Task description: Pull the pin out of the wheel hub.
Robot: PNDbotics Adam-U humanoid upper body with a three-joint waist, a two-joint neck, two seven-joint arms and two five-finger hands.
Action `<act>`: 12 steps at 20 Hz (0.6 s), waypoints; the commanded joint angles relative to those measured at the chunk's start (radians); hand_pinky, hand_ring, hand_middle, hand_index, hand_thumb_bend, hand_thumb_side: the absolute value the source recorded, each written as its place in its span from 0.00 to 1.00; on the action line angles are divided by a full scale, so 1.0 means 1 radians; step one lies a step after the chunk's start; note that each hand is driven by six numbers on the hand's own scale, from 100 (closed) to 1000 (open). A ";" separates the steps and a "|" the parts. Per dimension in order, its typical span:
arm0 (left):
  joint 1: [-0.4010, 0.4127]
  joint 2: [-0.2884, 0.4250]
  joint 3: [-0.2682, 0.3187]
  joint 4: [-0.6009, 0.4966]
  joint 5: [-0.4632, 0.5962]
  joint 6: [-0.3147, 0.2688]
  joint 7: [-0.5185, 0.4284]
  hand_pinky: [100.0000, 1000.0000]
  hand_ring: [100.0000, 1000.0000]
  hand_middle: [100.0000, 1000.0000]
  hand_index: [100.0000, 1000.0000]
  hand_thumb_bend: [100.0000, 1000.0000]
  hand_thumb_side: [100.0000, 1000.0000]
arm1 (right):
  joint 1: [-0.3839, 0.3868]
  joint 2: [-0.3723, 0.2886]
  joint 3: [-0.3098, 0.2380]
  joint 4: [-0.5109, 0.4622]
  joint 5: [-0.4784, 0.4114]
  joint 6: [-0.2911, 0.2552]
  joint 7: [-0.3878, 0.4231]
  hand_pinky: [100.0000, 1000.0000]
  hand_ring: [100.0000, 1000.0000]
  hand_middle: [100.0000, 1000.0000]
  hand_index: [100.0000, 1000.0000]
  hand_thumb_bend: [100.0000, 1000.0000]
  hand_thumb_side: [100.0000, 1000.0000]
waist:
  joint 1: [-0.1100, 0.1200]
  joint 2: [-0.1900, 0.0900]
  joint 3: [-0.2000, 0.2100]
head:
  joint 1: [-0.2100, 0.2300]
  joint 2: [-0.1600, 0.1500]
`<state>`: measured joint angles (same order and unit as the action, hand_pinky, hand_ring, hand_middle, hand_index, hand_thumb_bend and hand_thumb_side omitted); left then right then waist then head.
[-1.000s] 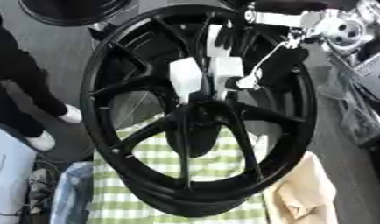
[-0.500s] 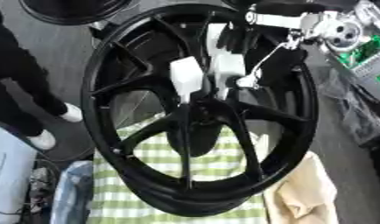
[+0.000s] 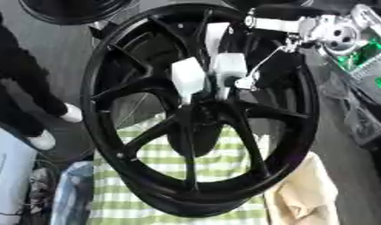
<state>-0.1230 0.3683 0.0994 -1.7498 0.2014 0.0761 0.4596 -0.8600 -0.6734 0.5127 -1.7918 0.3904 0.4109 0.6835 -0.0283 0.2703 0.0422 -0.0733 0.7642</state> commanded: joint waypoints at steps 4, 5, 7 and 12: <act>0.000 0.011 0.008 -0.012 -0.004 -0.002 -0.004 0.76 0.76 0.65 0.71 0.24 0.65 | -0.010 -0.013 -0.008 -0.003 -0.026 0.025 -0.008 0.66 0.57 0.50 0.61 0.11 0.06 | 0.004 -0.011 -0.001 | -0.003 0.006; 0.000 0.011 0.008 -0.012 -0.004 -0.002 -0.004 0.76 0.76 0.65 0.71 0.24 0.65 | -0.011 -0.013 -0.009 -0.004 -0.032 0.030 -0.013 0.65 0.57 0.48 0.60 0.10 0.05 | 0.004 -0.011 -0.001 | -0.003 0.006; 0.001 0.010 0.008 -0.011 -0.003 -0.003 -0.004 0.76 0.76 0.65 0.71 0.24 0.66 | -0.012 -0.013 -0.010 -0.006 -0.043 0.039 -0.023 0.65 0.56 0.44 0.57 0.07 0.01 | 0.004 -0.010 -0.001 | -0.003 0.006; 0.001 0.011 0.007 -0.011 -0.003 -0.003 -0.005 0.76 0.76 0.65 0.71 0.24 0.66 | -0.013 -0.013 -0.013 -0.016 -0.075 0.052 -0.047 0.64 0.53 0.36 0.49 0.02 0.00 | 0.005 -0.009 0.000 | -0.003 0.006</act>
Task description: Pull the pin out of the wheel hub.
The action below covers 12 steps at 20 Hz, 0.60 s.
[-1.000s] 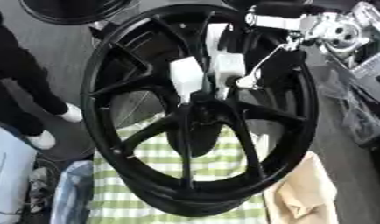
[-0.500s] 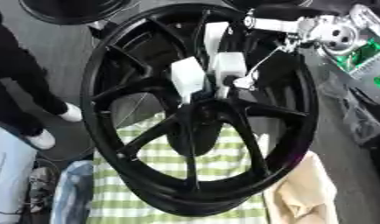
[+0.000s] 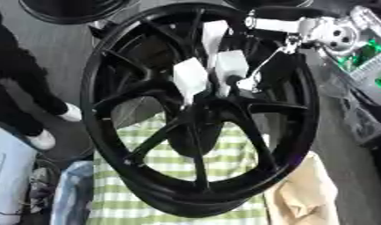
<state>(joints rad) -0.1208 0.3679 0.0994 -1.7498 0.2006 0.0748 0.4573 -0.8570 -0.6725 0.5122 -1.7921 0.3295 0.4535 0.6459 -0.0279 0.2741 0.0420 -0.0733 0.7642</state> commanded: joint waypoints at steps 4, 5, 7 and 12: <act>-0.002 0.013 0.009 -0.013 -0.004 -0.002 -0.002 0.76 0.76 0.65 0.71 0.24 0.66 | -0.018 -0.019 -0.028 -0.034 -0.033 0.016 -0.021 0.64 0.51 0.33 0.46 0.01 0.00 | 0.005 -0.014 -0.002 | -0.003 0.006; -0.001 0.013 0.009 -0.013 -0.005 -0.001 -0.001 0.76 0.76 0.65 0.71 0.24 0.66 | -0.018 -0.021 -0.036 -0.042 -0.039 0.018 -0.025 0.64 0.51 0.32 0.46 0.01 0.00 | 0.006 -0.014 -0.003 | -0.003 0.006; -0.001 0.013 0.009 -0.013 -0.005 -0.001 0.000 0.76 0.76 0.65 0.71 0.24 0.66 | -0.016 -0.028 -0.059 -0.061 -0.052 0.019 -0.033 0.64 0.51 0.31 0.45 0.02 0.00 | 0.006 -0.015 -0.005 | -0.004 0.006; 0.001 0.011 0.011 -0.013 -0.006 -0.002 0.000 0.76 0.76 0.65 0.71 0.23 0.66 | -0.003 -0.056 -0.139 -0.115 -0.089 0.020 -0.051 0.64 0.50 0.30 0.44 0.02 0.00 | 0.008 -0.014 -0.008 | -0.005 0.006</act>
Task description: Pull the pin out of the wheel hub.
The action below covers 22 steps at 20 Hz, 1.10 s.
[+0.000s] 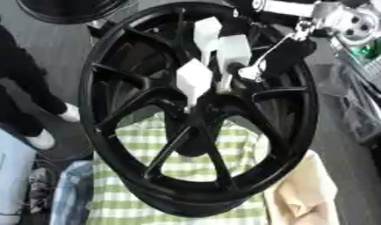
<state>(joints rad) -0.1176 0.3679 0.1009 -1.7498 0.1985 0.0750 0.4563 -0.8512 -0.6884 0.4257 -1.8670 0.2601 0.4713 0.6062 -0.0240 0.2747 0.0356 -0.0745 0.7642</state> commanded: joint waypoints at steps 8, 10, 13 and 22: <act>-0.003 0.010 0.011 -0.014 -0.005 -0.002 0.001 0.76 0.76 0.65 0.71 0.23 0.66 | 0.051 -0.103 -0.210 -0.100 -0.110 0.029 -0.096 0.65 0.50 0.30 0.45 0.00 0.00 | 0.009 -0.013 -0.007 | -0.001 0.006; -0.003 0.010 0.012 -0.015 -0.006 -0.002 0.002 0.76 0.76 0.65 0.71 0.23 0.66 | 0.087 -0.125 -0.262 -0.110 -0.134 0.037 -0.142 0.65 0.50 0.31 0.46 0.00 0.00 | 0.010 -0.013 -0.010 | 0.003 0.006; -0.004 0.009 0.014 -0.016 -0.007 -0.003 0.004 0.76 0.76 0.65 0.71 0.23 0.66 | 0.161 -0.165 -0.349 -0.106 -0.155 0.055 -0.240 0.66 0.50 0.32 0.46 0.00 0.00 | 0.013 -0.012 -0.013 | 0.008 0.004; -0.006 0.008 0.023 -0.019 -0.008 -0.003 0.013 0.76 0.76 0.66 0.71 0.23 0.66 | 0.460 -0.189 -0.591 0.010 -0.160 0.078 -0.574 0.68 0.54 0.38 0.53 0.00 0.00 | 0.019 -0.009 -0.026 | 0.021 -0.008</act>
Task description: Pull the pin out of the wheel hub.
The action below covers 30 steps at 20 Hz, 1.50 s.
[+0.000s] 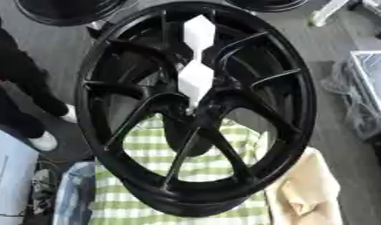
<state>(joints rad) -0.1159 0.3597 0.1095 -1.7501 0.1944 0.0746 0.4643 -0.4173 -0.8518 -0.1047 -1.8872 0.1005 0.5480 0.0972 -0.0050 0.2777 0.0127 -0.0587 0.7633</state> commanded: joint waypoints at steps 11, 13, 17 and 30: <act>-0.007 0.013 0.019 -0.018 -0.005 -0.001 0.010 0.76 0.76 0.66 0.71 0.23 0.66 | 0.186 0.091 -0.173 0.213 -0.007 0.013 -0.234 0.83 0.81 0.75 0.88 0.13 0.39 | 0.003 -0.010 -0.013 | 0.011 -0.017; -0.007 0.013 0.019 -0.018 -0.006 -0.001 0.010 0.76 0.76 0.66 0.71 0.23 0.66 | 0.186 0.101 -0.178 0.238 -0.030 0.012 -0.268 0.87 0.87 0.82 0.92 0.13 0.55 | 0.004 -0.011 -0.014 | 0.011 -0.018; -0.007 0.012 0.018 -0.018 -0.005 -0.001 0.010 0.76 0.76 0.66 0.72 0.23 0.66 | 0.177 0.117 -0.180 0.263 -0.092 0.021 -0.368 0.89 0.91 0.89 0.95 0.12 0.61 | 0.007 -0.011 -0.013 | 0.011 -0.017; -0.016 0.008 0.012 -0.022 -0.004 -0.002 0.005 0.77 0.76 0.66 0.72 0.23 0.66 | 0.105 0.176 -0.053 0.141 -0.458 -0.244 -0.574 0.82 0.74 0.72 0.82 0.00 0.65 | 0.008 -0.013 -0.001 | 0.003 -0.022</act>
<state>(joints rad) -0.1244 0.3511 0.1192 -1.7510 0.1935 0.0745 0.4715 -0.3004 -0.6602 -0.1657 -1.7184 -0.3338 0.3298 -0.4786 0.0030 0.2802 0.0103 -0.0541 0.7531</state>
